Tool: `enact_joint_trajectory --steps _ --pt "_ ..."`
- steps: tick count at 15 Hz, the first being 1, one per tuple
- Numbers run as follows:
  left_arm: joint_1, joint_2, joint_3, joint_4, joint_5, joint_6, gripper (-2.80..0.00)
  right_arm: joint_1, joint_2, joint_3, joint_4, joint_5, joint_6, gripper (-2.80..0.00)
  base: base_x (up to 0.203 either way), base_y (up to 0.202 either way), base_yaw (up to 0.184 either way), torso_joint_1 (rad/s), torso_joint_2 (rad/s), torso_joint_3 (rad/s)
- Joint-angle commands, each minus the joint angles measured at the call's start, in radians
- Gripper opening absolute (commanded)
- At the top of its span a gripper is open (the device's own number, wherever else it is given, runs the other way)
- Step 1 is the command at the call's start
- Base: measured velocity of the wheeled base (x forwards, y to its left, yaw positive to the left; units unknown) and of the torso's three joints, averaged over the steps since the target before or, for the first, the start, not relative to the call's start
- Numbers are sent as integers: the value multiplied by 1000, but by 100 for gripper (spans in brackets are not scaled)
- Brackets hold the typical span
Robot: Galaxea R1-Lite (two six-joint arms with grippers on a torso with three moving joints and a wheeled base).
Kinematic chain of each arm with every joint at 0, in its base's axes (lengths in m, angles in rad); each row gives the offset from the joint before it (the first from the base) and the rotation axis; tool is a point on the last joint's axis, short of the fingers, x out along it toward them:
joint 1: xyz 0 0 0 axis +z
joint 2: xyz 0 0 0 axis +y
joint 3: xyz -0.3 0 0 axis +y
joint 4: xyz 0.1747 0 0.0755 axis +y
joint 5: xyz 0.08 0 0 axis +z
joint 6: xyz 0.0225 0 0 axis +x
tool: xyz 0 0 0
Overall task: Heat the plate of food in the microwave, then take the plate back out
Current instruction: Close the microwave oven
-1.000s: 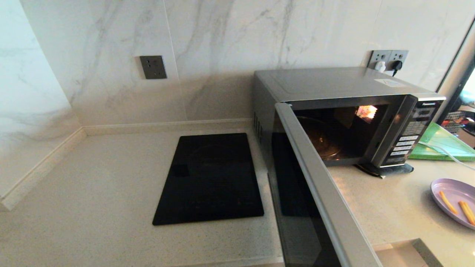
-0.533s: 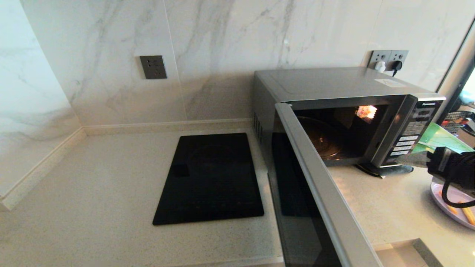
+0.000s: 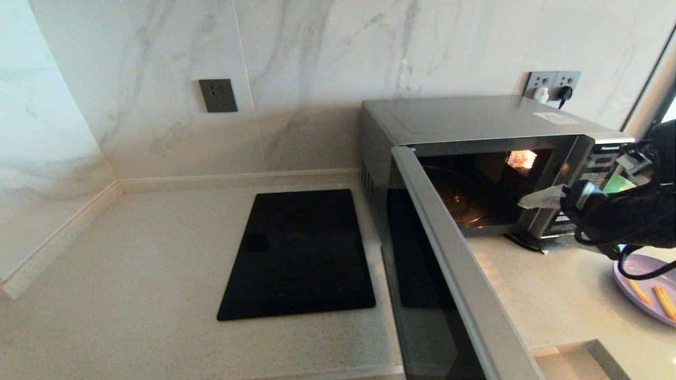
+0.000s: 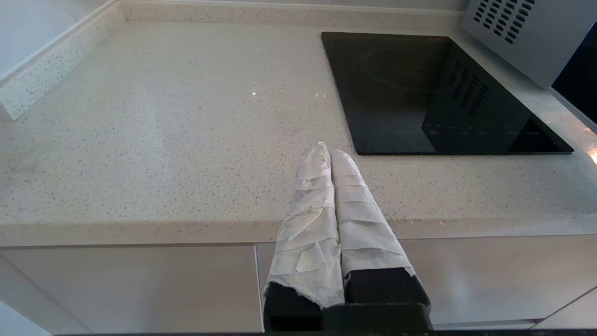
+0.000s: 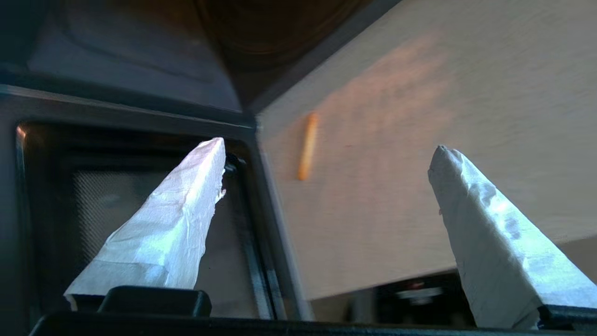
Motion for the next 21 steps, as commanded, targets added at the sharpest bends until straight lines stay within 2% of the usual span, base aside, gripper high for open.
enact_joint_trajectory --steps 1,3,5,8,11,13,15,18,21 --pt "0 2 0 -1 1 -1 -280 40 123 -88 35 -3 81 0 0 0 0 0 0 0" --pt "0 2 0 -1 1 -1 -280 84 200 -170 107 -14 170 0 0 0 0 0 0 0" --pt "0 2 0 -1 1 -1 -280 121 261 -199 139 -53 204 0 0 0 0 0 0 0" --pt "0 0 0 -1 1 -1 -280 182 337 -203 163 -166 213 0 0 0 0 0 0 0" --pt "0 2 0 -1 1 -1 -280 241 389 -215 166 -188 214 0 0 0 0 0 0 0" --pt "0 2 0 -1 1 -1 -280 294 429 -222 165 -246 214 0 0 0 0 0 0 0" --pt "0 2 0 -1 1 -1 -280 322 463 -251 165 -266 214 0 0 0 0 0 0 0" --pt "0 1 0 -1 1 -1 -280 345 520 -279 166 -319 213 0 0 0 0 0 0 0" --pt "0 2 0 -1 1 -1 -280 353 575 -286 161 -338 212 0 0 0 0 0 0 0"
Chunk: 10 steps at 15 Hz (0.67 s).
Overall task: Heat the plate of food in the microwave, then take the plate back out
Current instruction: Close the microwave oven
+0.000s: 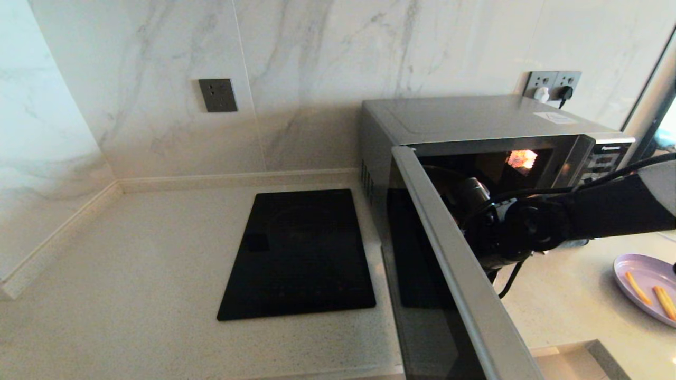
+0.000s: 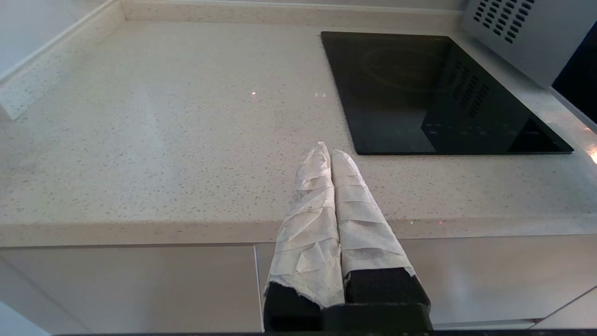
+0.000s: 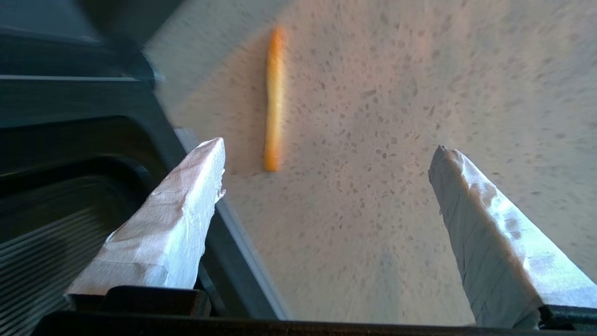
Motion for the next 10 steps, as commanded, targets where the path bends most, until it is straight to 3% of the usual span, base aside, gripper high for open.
enact_joint_trajectory --steps 1,10 --pt "0 2 0 0 0 -1 -280 5 66 -14 -1 -13 6 0 0 0 0 0 0 0" --pt "0 2 0 0 0 -1 -280 12 138 -125 2 -30 5 0 0 0 0 0 0 0"
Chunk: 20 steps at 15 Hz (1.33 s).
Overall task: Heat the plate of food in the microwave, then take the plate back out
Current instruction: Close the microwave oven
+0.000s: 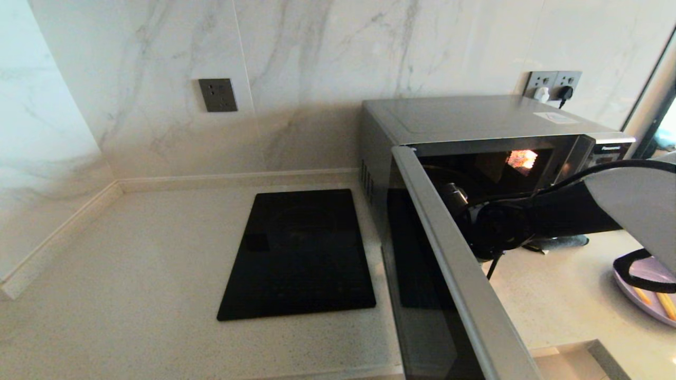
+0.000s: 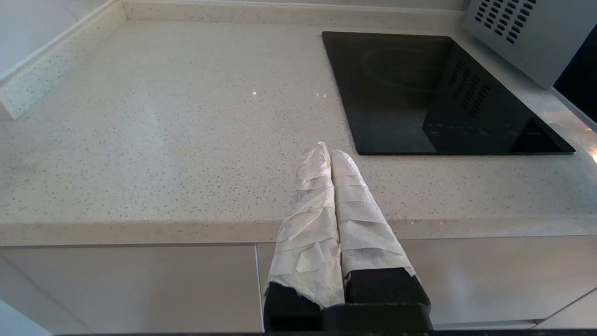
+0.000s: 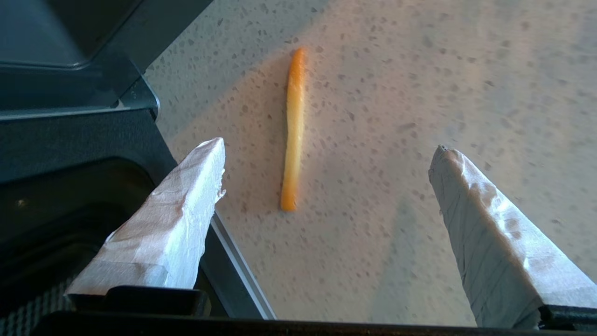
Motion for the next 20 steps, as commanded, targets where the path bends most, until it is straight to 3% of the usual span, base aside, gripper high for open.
enact_joint_trajectory --steps 1,15,20 --pt "1 2 0 0 1 -1 -280 -1 35 -24 2 -1 6 0 0 0 0 0 0 0" --pt "1 2 0 0 1 -1 -280 -10 119 -47 4 -4 -13 0 0 0 0 0 0 0" --pt "1 2 0 0 1 -1 -280 -10 134 -8 5 -96 -89 0 0 0 0 0 0 0"
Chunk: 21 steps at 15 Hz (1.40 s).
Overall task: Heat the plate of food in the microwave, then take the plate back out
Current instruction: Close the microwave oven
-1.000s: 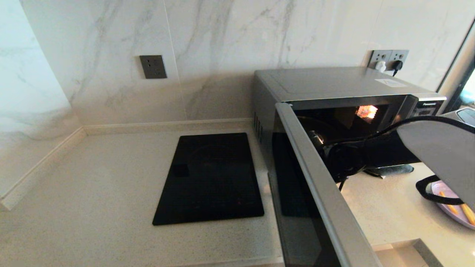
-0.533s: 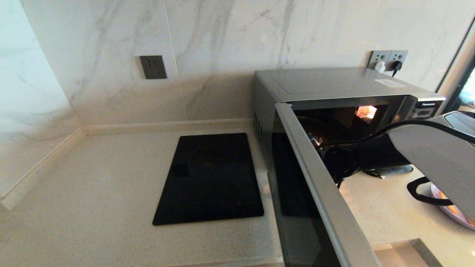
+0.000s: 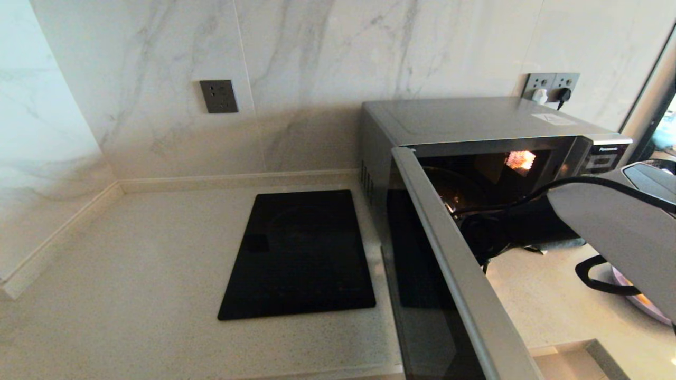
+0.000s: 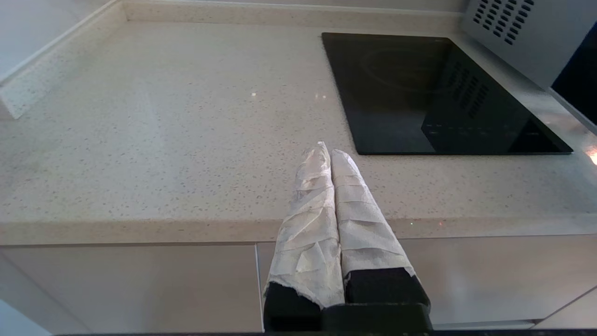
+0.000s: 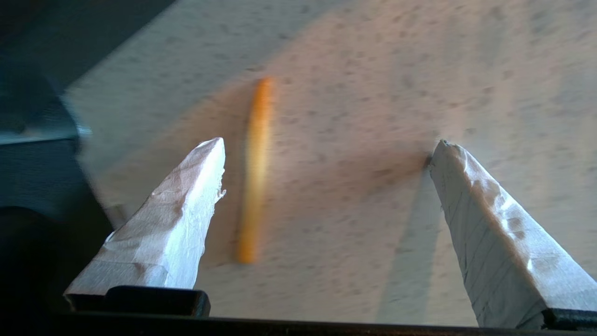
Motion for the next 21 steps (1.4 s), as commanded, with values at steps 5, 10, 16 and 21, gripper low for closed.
enact_joint_trajectory --steps 5,10,16,21 --pt "0 2 0 0 1 -1 -280 2 4 58 6 -41 -38 0 0 0 0 0 0 0" --pt "0 2 0 0 1 -1 -280 -18 -64 160 5 -77 -44 0 0 0 0 0 0 0" --pt "0 1 0 0 1 -1 -280 -69 -157 240 5 -88 -43 0 0 0 0 0 0 0" --pt "0 2 0 0 1 -1 -280 -70 -165 155 6 -83 -39 0 0 0 0 0 0 0"
